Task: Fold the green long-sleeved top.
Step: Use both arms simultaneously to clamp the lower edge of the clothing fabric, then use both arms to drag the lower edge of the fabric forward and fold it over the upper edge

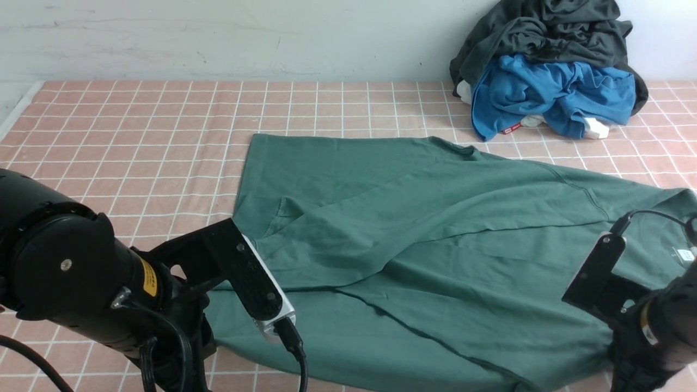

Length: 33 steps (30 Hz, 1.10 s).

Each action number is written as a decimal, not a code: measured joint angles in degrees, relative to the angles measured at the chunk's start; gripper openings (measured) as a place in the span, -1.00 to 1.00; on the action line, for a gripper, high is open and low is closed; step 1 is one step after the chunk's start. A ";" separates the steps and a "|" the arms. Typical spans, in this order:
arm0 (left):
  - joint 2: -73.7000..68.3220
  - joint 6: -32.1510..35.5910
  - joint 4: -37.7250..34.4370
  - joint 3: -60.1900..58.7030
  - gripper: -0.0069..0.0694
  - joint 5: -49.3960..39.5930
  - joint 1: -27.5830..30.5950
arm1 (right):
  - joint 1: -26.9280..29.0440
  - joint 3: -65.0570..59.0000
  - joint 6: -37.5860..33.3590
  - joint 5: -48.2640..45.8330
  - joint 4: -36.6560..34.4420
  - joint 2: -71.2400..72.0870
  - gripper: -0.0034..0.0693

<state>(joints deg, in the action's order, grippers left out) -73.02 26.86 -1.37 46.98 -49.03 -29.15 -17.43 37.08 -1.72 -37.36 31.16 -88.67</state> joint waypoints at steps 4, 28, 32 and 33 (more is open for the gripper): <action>0.00 -0.68 -0.06 0.00 -0.80 -0.12 0.00 | 0.00 2.48 0.31 -3.73 -0.82 2.35 -0.91; -24.11 -14.48 0.53 33.09 -0.80 7.44 14.15 | 8.05 15.79 10.87 11.41 22.82 1.76 -0.92; -35.90 -14.54 1.01 43.59 -0.80 9.54 15.62 | 9.95 26.64 11.40 14.90 25.38 -9.48 -0.92; -38.79 -14.73 1.37 46.53 -0.80 9.71 15.96 | 10.09 29.42 11.41 15.20 25.84 -12.38 -0.92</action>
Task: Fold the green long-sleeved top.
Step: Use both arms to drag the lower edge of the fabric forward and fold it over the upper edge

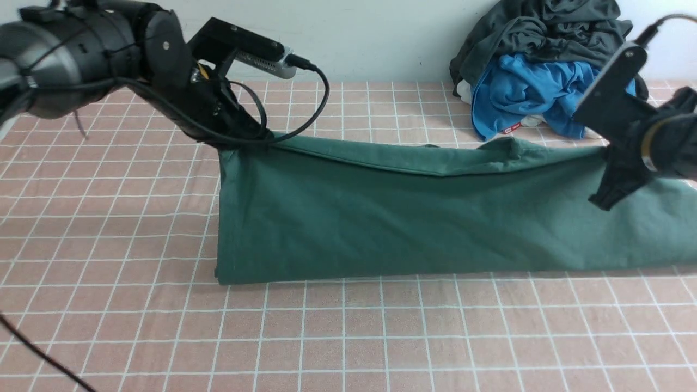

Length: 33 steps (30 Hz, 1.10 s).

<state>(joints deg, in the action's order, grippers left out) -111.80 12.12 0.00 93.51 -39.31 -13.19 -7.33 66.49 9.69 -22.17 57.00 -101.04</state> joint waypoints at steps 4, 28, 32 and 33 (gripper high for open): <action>-9.80 -1.75 0.00 10.76 -0.80 0.14 1.02 | 0.06 9.78 0.05 0.01 0.79 -10.00 -0.92; -18.16 -12.77 4.98 26.33 0.10 -7.67 0.57 | -3.67 22.03 -14.63 -17.77 -40.54 -12.08 -0.68; -18.91 -7.41 -0.97 26.45 -0.19 -8.53 -1.69 | -4.13 22.03 -36.02 -17.73 -67.01 -15.87 -0.91; -19.24 -6.15 -2.42 26.45 -0.28 -8.77 -2.29 | -4.19 22.03 -40.83 -17.26 -72.17 -17.37 -0.92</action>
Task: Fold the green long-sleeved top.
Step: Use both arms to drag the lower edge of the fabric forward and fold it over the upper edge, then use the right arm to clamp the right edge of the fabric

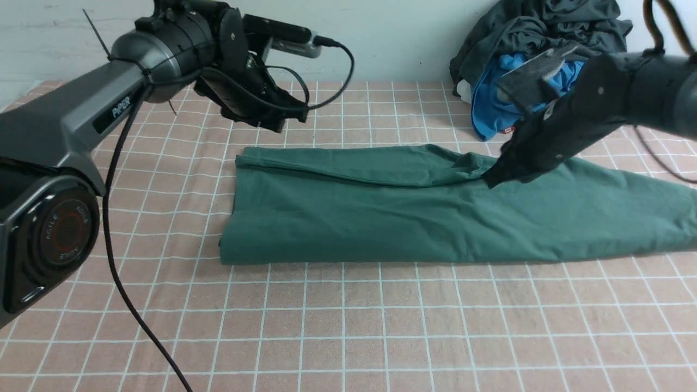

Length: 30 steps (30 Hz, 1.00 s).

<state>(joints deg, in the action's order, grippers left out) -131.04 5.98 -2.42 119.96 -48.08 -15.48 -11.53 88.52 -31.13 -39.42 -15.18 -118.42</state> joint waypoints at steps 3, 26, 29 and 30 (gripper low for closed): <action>-1.00 2.53 -2.88 0.00 -0.50 -0.85 -1.27 | -0.11 0.00 -10.38 3.38 -10.67 -3.96 -0.94; -5.35 8.03 -5.02 0.00 -0.83 -5.75 -2.40 | 3.69 14.02 -21.70 9.43 -34.13 -10.08 -0.60; -5.16 8.48 -1.95 0.00 -0.83 -9.09 -1.65 | 6.73 14.14 -12.66 -5.10 -22.42 -5.52 -0.58; -5.03 8.64 -1.30 0.00 -0.83 -10.34 -1.30 | 8.21 14.14 -7.99 -10.09 -17.09 -4.07 -0.58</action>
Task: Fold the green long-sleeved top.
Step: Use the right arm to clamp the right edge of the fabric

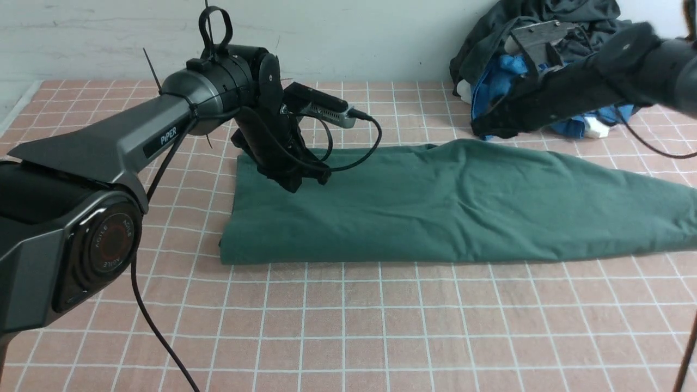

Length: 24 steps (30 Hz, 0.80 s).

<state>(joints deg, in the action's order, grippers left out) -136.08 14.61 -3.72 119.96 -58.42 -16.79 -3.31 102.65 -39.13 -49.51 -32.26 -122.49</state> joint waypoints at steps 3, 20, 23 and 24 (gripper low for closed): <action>0.47 0.36 0.54 0.00 -0.83 -2.36 0.82 | 3.16 0.06 8.26 -7.75 10.27 1.68 -0.58; 32.74 10.65 -15.39 -4.95 -0.83 -12.34 2.48 | 24.19 -10.99 28.45 -6.67 27.61 2.70 0.47; 39.55 10.79 -15.60 -10.90 -0.83 -11.81 2.48 | 24.47 -12.00 28.74 -3.49 27.44 2.43 0.65; 41.68 10.79 -15.60 -13.00 -0.83 -11.30 2.48 | 24.47 -12.06 29.17 -2.83 27.23 2.04 0.68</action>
<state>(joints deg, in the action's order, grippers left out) -94.40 25.40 -19.32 106.96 -69.72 -14.31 21.16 90.60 -9.96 -52.34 -5.03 -120.46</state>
